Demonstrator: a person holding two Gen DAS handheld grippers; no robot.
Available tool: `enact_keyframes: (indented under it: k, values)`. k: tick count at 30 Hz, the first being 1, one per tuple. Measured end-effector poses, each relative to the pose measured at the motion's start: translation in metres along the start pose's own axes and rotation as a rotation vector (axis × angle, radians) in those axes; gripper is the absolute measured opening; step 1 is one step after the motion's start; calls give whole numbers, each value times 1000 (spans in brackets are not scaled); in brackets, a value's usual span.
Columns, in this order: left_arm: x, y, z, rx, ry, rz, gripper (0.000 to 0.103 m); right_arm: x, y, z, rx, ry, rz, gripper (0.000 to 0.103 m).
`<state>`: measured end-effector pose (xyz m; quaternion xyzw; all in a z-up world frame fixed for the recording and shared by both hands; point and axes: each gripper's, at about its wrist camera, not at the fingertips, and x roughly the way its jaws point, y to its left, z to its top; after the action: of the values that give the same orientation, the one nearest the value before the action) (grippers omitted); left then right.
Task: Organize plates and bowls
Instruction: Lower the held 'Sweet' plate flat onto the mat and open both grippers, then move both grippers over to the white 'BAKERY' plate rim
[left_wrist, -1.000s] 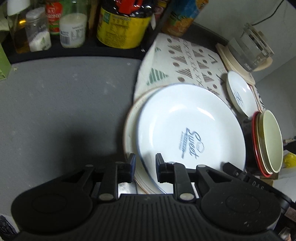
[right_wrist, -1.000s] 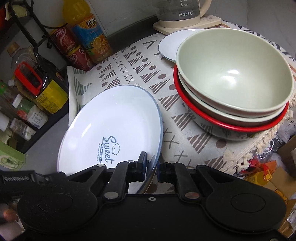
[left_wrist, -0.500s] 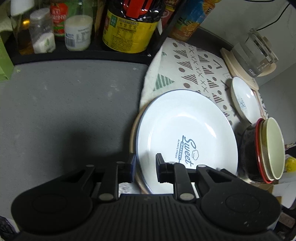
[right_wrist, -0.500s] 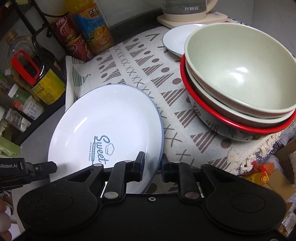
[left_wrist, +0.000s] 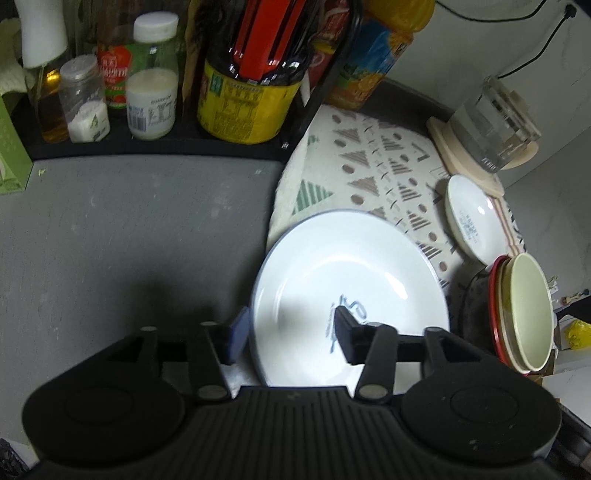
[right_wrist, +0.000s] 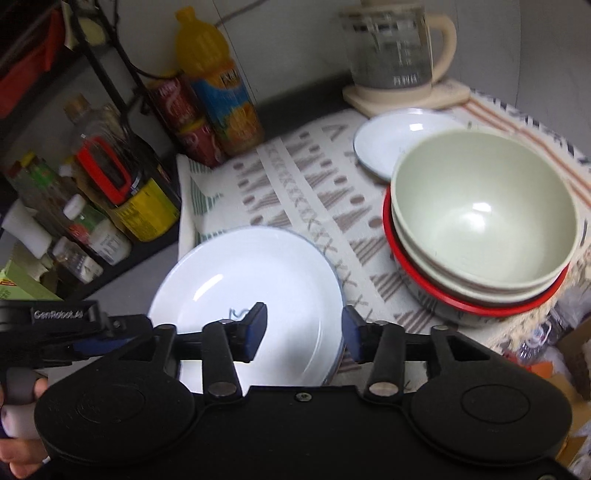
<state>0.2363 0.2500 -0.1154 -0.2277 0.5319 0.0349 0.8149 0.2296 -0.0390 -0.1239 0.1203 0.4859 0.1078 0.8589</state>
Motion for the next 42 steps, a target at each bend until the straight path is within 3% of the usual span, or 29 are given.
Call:
enact_keyframes:
  k: [6, 8, 13, 17, 25, 30, 42]
  values:
    - [-11, -11, 6, 8, -32, -20, 80, -22, 3, 12, -16, -69, 13, 73]
    - [-14, -16, 9, 12, -43, -27, 83, -30, 3, 17, -17, -95, 8, 88]
    - [-17, -26, 15, 22, -48, -51, 85, -46, -1, 26, -9, -151, -19, 103]
    - [-18, -35, 19, 22, -70, -66, 91, -50, -10, 36, 9, -169, -44, 103]
    - [-12, -63, 29, 61, -106, -67, 94, -45, -34, 55, 49, -176, -57, 103]
    - [-1, -86, 35, 57, -108, -54, 102, -41, -55, 71, 47, -165, -55, 103]
    - [29, -150, 47, 72, -89, -56, 102, -26, -110, 113, 47, -125, -58, 103]
